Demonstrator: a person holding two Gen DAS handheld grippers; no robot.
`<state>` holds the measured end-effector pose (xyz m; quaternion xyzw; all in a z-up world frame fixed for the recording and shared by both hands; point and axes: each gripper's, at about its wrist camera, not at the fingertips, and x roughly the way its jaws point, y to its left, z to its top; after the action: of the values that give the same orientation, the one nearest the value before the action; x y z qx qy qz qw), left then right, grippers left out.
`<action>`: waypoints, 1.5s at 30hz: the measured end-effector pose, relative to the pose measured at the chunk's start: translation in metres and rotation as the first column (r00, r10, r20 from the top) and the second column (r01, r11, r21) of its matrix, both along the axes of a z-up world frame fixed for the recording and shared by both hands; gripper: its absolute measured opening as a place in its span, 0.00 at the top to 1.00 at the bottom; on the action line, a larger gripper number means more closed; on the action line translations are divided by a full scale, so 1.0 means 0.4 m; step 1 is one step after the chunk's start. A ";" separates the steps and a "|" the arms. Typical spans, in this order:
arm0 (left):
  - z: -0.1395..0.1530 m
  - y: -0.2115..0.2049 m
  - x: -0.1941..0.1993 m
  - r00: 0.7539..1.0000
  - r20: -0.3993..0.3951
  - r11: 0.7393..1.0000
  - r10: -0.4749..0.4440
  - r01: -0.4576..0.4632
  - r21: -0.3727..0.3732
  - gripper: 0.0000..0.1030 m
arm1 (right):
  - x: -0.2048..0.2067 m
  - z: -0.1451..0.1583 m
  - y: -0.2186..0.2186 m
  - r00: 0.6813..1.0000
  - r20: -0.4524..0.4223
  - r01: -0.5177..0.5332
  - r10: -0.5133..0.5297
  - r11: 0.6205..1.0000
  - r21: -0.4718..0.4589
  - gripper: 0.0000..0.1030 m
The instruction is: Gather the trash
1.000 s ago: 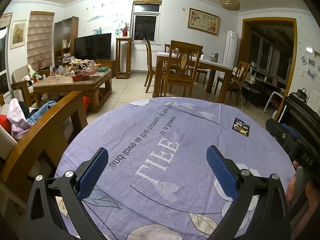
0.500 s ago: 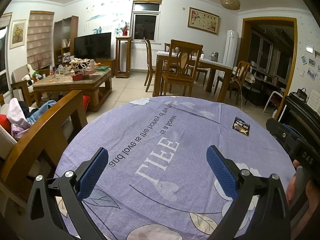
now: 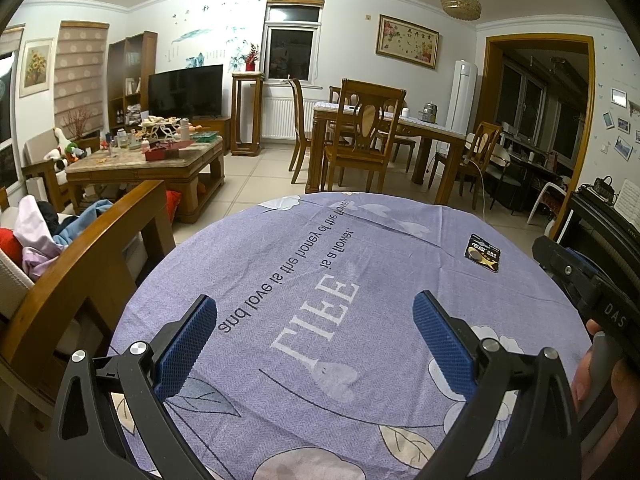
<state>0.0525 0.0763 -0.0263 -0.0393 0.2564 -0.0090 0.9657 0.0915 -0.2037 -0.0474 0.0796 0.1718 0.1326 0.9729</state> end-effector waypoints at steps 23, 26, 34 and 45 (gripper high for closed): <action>0.003 0.002 -0.001 1.000 -0.003 1.000 0.002 -0.002 0.000 0.05 | -0.001 0.010 0.006 1.000 -0.003 0.001 -0.001 1.000 0.002 0.05; 0.004 0.002 -0.001 1.000 -0.003 1.000 0.002 -0.002 0.000 0.05 | 0.000 0.012 0.007 1.000 -0.003 0.002 -0.002 1.000 0.003 0.05; 0.007 0.003 -0.002 1.000 -0.004 1.000 0.002 -0.002 0.000 0.05 | -0.002 0.013 0.008 1.000 -0.003 0.002 -0.002 1.000 0.003 0.05; -0.008 0.008 -0.008 1.000 -0.012 1.000 0.005 -0.005 -0.007 0.05 | -0.002 0.016 0.009 1.000 -0.004 0.002 -0.002 1.000 0.004 0.05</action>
<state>0.0493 0.0795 -0.0296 -0.0433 0.2623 -0.0073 0.9640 0.0909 -0.2001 -0.0411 0.0821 0.1733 0.1318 0.9726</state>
